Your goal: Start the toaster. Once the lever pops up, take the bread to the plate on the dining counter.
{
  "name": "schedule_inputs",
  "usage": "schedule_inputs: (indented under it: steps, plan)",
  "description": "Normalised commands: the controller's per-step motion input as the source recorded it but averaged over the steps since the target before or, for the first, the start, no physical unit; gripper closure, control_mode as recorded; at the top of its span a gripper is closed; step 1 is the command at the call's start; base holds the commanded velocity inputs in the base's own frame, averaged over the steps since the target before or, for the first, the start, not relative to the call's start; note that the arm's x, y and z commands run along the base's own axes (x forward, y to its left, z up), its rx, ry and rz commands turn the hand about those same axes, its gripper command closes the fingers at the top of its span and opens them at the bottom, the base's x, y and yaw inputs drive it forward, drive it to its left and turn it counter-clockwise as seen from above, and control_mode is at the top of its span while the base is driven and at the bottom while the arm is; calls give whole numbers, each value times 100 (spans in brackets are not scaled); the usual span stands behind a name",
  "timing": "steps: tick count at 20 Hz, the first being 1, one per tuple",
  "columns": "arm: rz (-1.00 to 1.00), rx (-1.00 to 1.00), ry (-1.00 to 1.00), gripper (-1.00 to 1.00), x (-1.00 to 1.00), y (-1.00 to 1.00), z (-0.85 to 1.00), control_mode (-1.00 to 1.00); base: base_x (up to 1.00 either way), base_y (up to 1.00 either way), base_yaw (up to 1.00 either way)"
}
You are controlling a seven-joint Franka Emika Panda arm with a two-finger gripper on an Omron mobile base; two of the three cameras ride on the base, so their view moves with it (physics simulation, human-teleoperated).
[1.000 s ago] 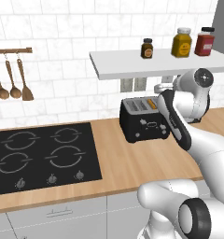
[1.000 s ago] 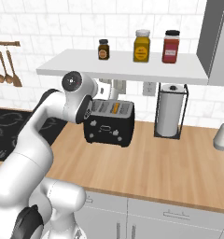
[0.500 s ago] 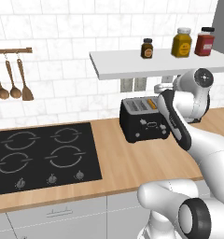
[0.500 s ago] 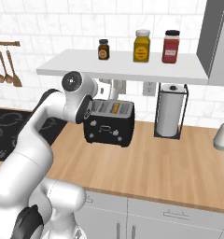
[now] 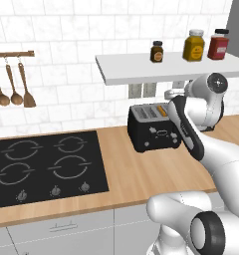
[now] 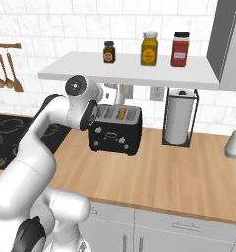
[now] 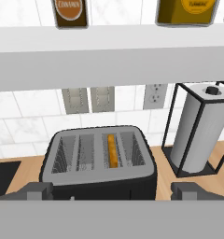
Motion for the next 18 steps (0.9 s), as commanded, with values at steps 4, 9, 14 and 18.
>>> schedule_inputs:
  steps: [4, 9, 14, 18]
  plan:
    - [0, 0, 0, -100, 0, 0, 0, -100, 0, 0, 0]
    - [0, 0, 0, -100, 0, 0, 0, -100, 0, 0, 0]
    - [0, 0, 0, -100, 0, 0, 0, -100, 0, 0, 0]
    - [0, 0, 0, -100, 0, 0, 0, -100, 0, 0, 0]
